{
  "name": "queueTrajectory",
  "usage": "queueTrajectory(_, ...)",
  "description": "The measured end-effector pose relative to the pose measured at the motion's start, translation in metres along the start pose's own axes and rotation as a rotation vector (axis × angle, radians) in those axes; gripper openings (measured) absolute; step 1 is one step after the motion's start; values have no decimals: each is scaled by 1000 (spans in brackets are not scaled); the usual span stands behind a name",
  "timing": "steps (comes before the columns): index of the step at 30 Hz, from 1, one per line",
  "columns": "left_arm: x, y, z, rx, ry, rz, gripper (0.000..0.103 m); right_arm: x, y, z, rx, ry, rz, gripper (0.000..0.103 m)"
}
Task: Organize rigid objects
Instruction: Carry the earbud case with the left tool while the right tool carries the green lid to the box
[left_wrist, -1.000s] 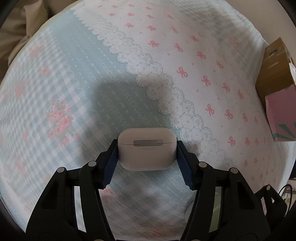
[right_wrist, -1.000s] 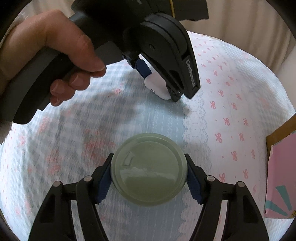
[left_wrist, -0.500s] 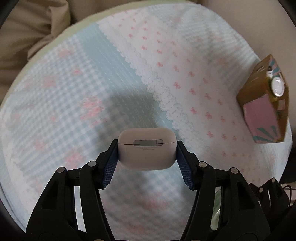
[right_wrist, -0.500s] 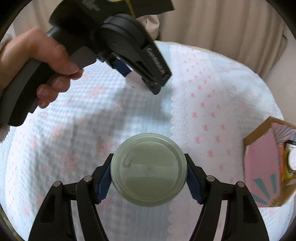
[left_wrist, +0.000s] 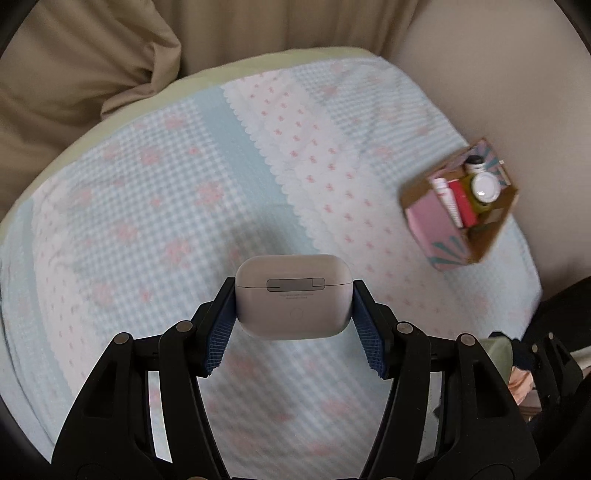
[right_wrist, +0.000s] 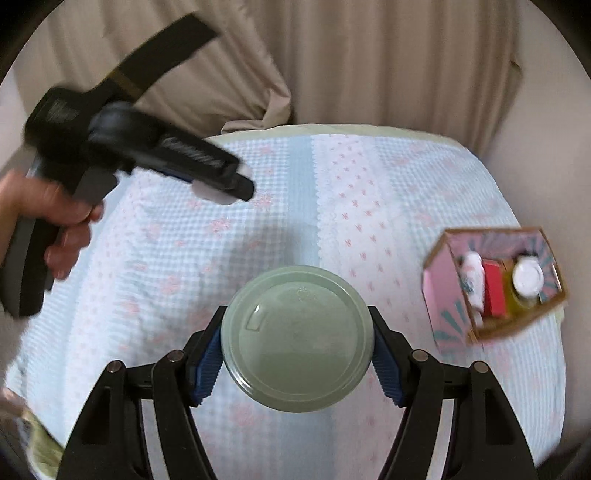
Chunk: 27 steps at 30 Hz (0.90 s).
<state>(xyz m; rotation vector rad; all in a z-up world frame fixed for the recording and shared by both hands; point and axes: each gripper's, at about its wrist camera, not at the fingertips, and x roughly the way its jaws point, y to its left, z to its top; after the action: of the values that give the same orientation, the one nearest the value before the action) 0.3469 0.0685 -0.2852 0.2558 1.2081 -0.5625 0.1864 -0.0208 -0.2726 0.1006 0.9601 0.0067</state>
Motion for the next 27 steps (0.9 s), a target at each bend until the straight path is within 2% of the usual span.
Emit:
queueTrajectory(5,-38,-29,-16,-1,-32,-21,57,-41,-26,-2,69,24,-26,66)
queueTrajectory(12,-66,-84,-13,27,-78,-36,57,-80,-80,3,139,29,-65,66)
queueTrajectory(21,-72,-178,31,6,-112,-42,57,-109,-182,19,161,32,-57,66)
queueTrajectory(27,-44,-240,63,-37,-102,-41,57,-108,-263,38,138,40,-41,66)
